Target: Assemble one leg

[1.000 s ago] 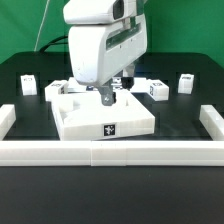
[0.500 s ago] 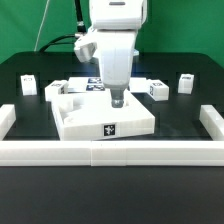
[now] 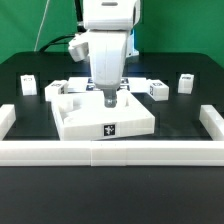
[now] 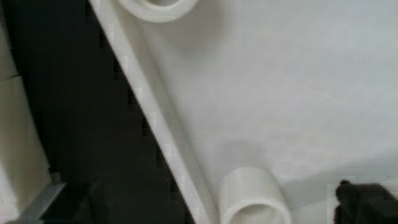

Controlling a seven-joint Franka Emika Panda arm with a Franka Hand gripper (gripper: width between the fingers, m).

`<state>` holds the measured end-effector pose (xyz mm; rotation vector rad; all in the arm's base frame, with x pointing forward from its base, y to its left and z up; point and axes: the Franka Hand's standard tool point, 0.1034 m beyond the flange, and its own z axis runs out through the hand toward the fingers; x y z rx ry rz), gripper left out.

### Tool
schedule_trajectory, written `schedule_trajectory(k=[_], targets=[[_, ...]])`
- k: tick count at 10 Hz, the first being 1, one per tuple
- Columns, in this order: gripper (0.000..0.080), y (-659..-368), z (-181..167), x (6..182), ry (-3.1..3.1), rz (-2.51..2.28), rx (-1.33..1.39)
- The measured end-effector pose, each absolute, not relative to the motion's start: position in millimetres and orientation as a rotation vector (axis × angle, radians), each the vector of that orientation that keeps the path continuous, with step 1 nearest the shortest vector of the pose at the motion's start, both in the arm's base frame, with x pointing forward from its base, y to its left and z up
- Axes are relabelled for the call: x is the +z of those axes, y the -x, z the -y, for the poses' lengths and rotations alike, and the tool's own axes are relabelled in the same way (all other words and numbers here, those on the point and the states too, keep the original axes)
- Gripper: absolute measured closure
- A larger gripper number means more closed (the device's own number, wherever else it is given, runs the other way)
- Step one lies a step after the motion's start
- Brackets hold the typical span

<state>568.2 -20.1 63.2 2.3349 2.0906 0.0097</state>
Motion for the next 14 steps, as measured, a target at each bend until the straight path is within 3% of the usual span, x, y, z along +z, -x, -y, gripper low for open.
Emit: schedule_trajectory(k=[2,4,9,14], targets=[[0.015,-549,19,57.3,-2.143,-2.284,-0.017],[0.015,-538,19,67.3,-2.055,-2.343,-0.041],[0.015,-538,20,67.7,-2.047,-2.344,-0.033],[0.015,-478,52,48.7,-1.989,-2.435,-0.054]])
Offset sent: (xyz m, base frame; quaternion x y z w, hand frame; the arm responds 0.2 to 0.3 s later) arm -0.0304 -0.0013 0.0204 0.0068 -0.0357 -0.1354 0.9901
